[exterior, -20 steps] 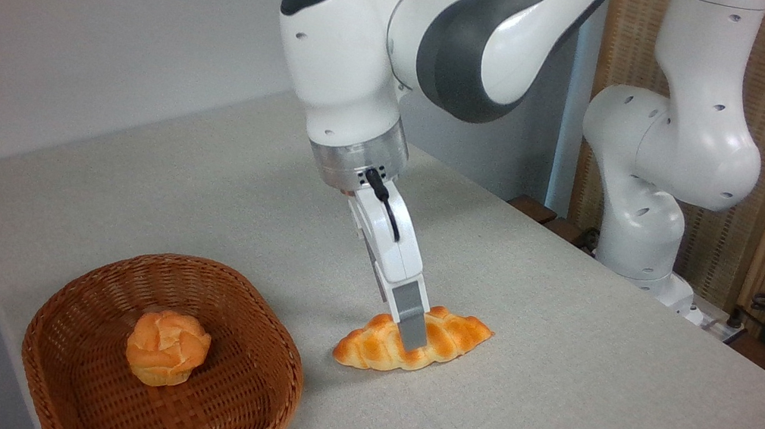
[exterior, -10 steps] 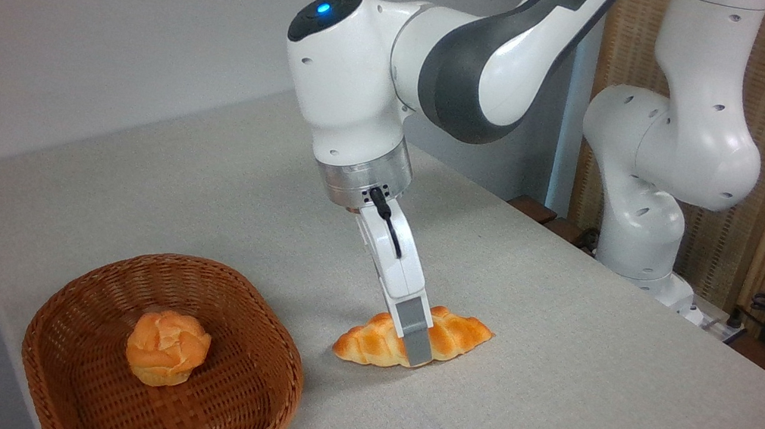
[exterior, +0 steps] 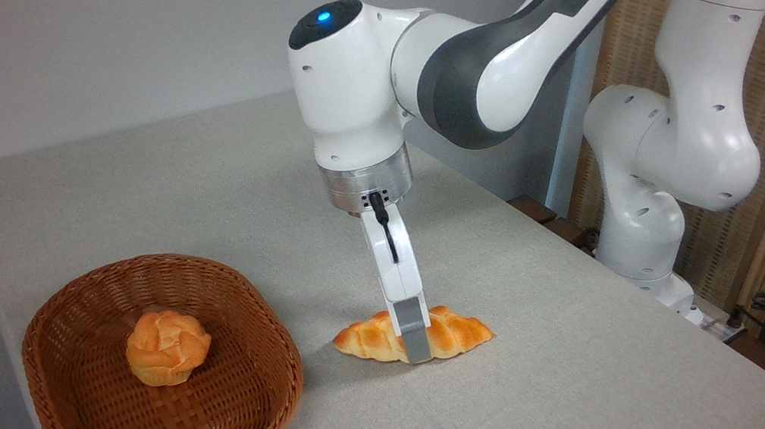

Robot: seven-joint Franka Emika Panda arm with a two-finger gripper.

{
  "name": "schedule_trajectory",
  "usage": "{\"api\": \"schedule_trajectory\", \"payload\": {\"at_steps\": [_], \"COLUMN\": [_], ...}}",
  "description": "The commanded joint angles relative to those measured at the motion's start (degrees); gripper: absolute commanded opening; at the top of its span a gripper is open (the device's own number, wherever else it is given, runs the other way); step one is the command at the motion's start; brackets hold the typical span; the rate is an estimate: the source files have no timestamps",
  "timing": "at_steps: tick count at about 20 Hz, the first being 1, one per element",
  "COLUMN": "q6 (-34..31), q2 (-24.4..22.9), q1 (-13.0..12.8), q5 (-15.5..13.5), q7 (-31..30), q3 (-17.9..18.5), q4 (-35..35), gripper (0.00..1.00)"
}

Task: Put bread into the basket
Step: 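Close the gripper around the middle of the braided roll, then lift the braided roll and carry it over the wicker basket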

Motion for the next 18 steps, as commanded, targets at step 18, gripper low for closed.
{"api": "schedule_trajectory", "payload": {"at_steps": [18], "q6": [-11.03], "q2": [-2.48], "q1": [0.24], "q5": [-0.37], "q7": [0.39], "q3": [0.37], "q4": [8.06], "gripper": [0.14]}}
